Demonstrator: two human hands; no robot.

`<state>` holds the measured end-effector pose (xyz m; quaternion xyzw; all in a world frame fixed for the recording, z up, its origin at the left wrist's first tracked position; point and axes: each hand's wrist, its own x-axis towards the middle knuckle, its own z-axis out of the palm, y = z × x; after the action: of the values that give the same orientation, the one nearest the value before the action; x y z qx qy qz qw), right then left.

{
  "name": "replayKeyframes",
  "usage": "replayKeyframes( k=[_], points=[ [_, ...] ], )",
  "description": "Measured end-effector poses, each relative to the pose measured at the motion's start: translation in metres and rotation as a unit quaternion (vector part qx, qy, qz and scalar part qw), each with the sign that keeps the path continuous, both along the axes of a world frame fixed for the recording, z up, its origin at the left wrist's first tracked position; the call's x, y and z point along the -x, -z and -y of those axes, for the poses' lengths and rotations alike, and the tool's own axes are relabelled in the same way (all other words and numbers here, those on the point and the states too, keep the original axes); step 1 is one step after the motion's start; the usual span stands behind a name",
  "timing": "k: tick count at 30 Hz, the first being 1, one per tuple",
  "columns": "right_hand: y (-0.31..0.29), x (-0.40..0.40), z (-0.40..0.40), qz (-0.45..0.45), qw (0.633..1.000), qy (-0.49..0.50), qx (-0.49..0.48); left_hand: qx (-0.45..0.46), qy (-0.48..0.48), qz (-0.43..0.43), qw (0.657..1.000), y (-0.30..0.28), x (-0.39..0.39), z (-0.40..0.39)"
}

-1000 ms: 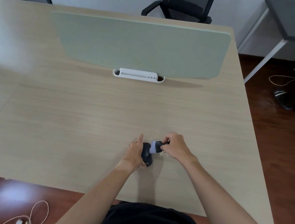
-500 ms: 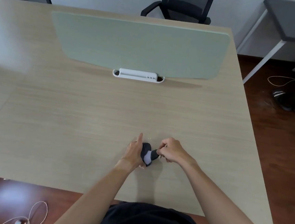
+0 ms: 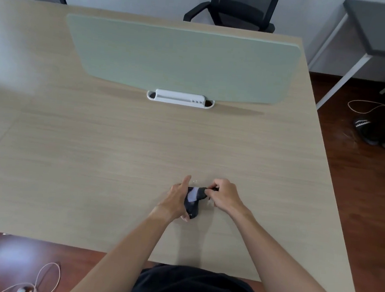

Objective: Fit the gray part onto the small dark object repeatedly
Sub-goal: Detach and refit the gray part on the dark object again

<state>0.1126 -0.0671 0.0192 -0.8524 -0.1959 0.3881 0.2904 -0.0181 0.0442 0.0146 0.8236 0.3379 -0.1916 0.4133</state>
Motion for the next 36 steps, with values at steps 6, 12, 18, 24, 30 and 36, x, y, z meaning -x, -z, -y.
replayKeyframes(
  k=[6,12,18,24,30,36],
  points=[
    [-0.014,-0.004,-0.013,0.085,0.996,-0.026,-0.013,-0.011,0.011,0.0,1.0,0.0,-0.001,0.0],
    [-0.009,0.018,-0.024,0.044,0.995,-0.084,-0.011,-0.002,0.008,-0.002,1.0,0.0,-0.001,0.001],
    [-0.006,-0.01,0.0,0.116,0.991,-0.056,0.037,-0.021,0.017,-0.009,1.0,-0.004,-0.002,0.002],
    [-0.013,0.0,-0.001,0.075,0.997,-0.034,-0.013,-0.033,0.027,-0.016,0.999,-0.007,-0.003,0.003],
    [-0.005,0.011,0.0,0.063,0.995,-0.075,-0.005,-0.05,0.032,-0.013,0.998,-0.004,-0.002,0.003],
    [-0.006,-0.007,0.022,0.112,0.993,-0.03,-0.004,-0.067,0.057,-0.013,0.996,0.002,0.0,0.002]
  ],
)
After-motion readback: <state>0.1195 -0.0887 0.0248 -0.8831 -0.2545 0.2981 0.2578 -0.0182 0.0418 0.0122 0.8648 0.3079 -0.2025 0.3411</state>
